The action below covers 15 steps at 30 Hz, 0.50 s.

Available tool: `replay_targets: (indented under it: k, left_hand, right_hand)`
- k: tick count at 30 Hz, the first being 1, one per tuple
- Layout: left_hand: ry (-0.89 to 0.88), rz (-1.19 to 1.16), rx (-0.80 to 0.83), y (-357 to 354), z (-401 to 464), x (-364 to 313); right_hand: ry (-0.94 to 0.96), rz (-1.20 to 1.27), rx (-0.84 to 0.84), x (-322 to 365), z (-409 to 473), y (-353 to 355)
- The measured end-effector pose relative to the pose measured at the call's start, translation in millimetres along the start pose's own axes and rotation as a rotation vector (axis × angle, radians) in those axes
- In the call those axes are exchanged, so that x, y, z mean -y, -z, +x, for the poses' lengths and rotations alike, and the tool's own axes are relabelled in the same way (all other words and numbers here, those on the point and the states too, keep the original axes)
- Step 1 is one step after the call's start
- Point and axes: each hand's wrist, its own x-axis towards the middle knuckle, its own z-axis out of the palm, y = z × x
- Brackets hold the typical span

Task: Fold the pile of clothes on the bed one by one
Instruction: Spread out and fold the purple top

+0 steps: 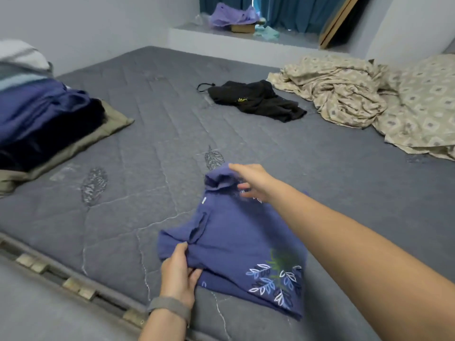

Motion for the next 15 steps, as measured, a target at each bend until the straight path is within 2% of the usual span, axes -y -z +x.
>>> replay_targets:
  k: [2,5,7,8,11,13,15]
  left_hand:
    - [-0.068,0.098,-0.071,7.6,4.2,0.0]
    - [-0.316,0.419,-0.271,15.3,9.5,-1.4]
    - [-0.439,0.6,-0.416,14.7,7.4,-9.6]
    - [-0.437,0.663,-0.439,15.4,8.0,-12.6]
    - [-0.303,0.847,-0.36,13.6,10.5,-16.7]
    - [-0.296,1.0,-0.239,14.7,10.2,-12.4]
    - [-0.358,0.999,-0.2,16.1,10.8,-9.2]
  right_hand:
    - [0.042,-0.213,-0.025,-18.5,1.3,-5.5]
    - [0.199,-0.602,-0.2,-53.5,-4.1,10.6]
    - [0.2,-0.687,-0.336,-79.8,-15.8,29.9]
    - [0.173,-0.73,-0.438,-91.0,-23.6,39.9]
    - [-0.049,-0.814,-0.638,-115.8,-43.2,71.4]
    - [-0.215,-0.72,-0.655,-123.4,-51.7,89.2]
    - [-0.316,-0.619,-0.574,-127.3,-59.7,96.8]
